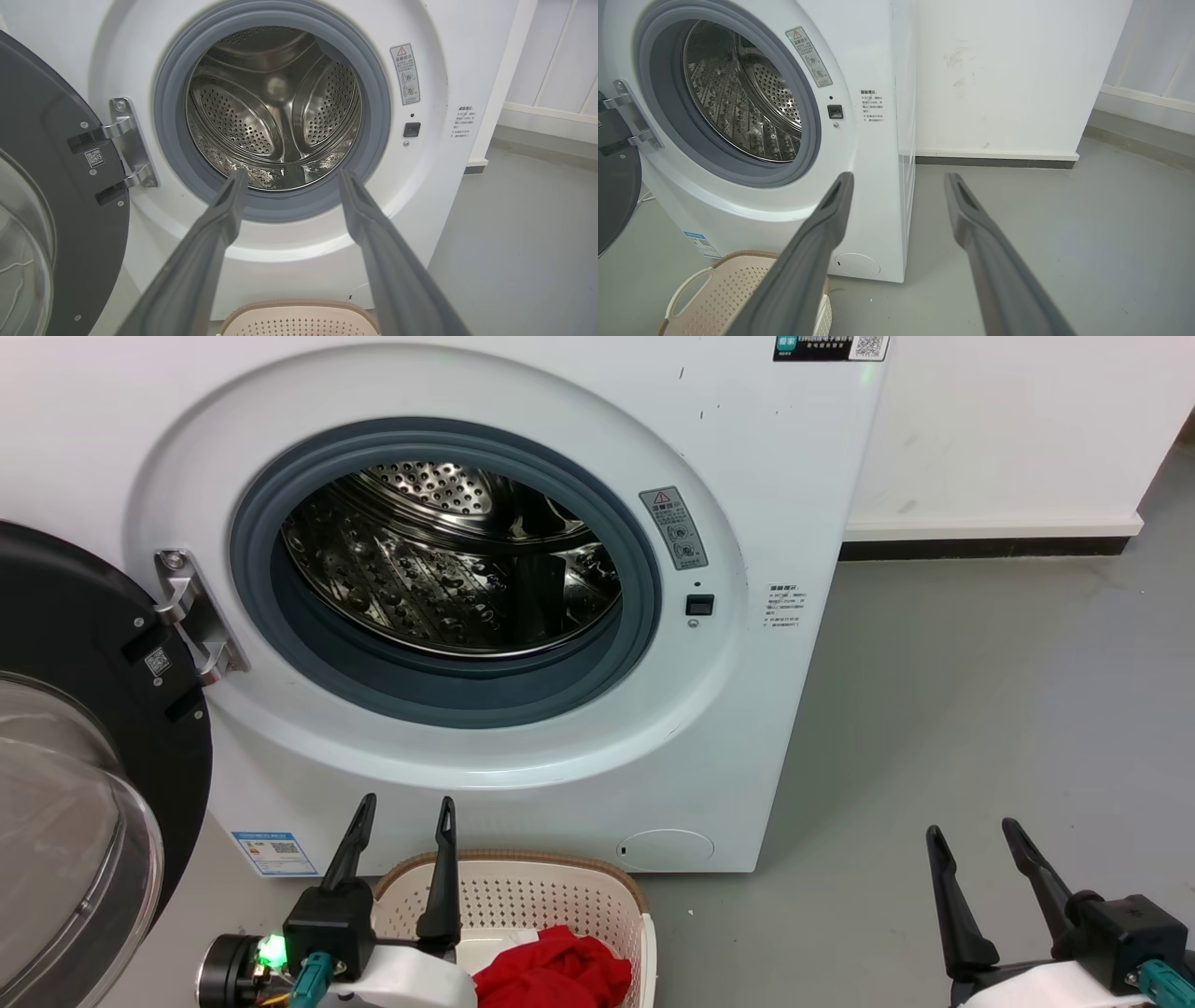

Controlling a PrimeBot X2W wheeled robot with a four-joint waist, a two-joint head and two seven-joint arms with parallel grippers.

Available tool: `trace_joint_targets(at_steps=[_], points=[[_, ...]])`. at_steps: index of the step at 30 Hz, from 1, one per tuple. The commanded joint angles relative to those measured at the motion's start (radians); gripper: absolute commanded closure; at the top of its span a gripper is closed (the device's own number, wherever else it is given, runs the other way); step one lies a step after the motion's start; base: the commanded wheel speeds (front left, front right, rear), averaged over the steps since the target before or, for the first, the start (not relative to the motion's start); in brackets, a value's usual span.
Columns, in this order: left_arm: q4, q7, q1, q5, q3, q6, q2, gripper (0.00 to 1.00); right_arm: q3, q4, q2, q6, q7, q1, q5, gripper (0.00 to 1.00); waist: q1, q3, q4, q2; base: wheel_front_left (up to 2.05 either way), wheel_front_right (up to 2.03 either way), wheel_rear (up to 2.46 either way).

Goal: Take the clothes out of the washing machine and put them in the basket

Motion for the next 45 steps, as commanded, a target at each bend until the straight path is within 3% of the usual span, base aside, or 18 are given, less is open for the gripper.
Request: trace_joint_targets(at_steps=[1, 19, 20, 24, 45], points=[[-0.005, 0.001, 0.009, -0.002, -0.001, 0.006, 0.002, 0.0, 0.001, -0.005, 0.001, -0.001, 0.002, 0.012, 0.005, 0.0, 0.0, 0.001, 0.0, 0.0, 0.0, 0.0, 0.0], [0.003, -0.002, -0.002, -0.029, -0.004, 0.016, 0.009, 0.0, 0.003, -0.005, 0.001, -0.001, 0.003, 0.009, 0.013, 0.0, 0.0, 0.003, -0.002, 0.0, 0.0, 0.0, 0.0], [0.002, 0.001, 0.002, -0.028, -0.002, 0.017, 0.007, 1.0, 0.002, -0.005, 0.0, 0.0, 0.004, 0.0, 0.007, 1.0, 0.0001, 0.004, -0.002, 0.0, 0.0, 0.0, 0.0], [0.015, 0.001, 0.014, -0.045, -0.003, 0.013, 0.004, 1.0, 0.007, 0.011, 0.0, 0.0, 0.002, 0.003, 0.022, 1.0, 0.0, 0.004, -0.002, 0.0, 0.0, 0.0, 0.0], [0.081, 0.06, -0.038, -0.489, 0.051, -0.049, 0.013, 1.0, 0.007, 0.11, -0.026, 0.0, 0.02, -0.081, 0.476, 1.0, 0.0, 0.011, -0.003, 0.0, 0.0, 0.0, 0.0]])
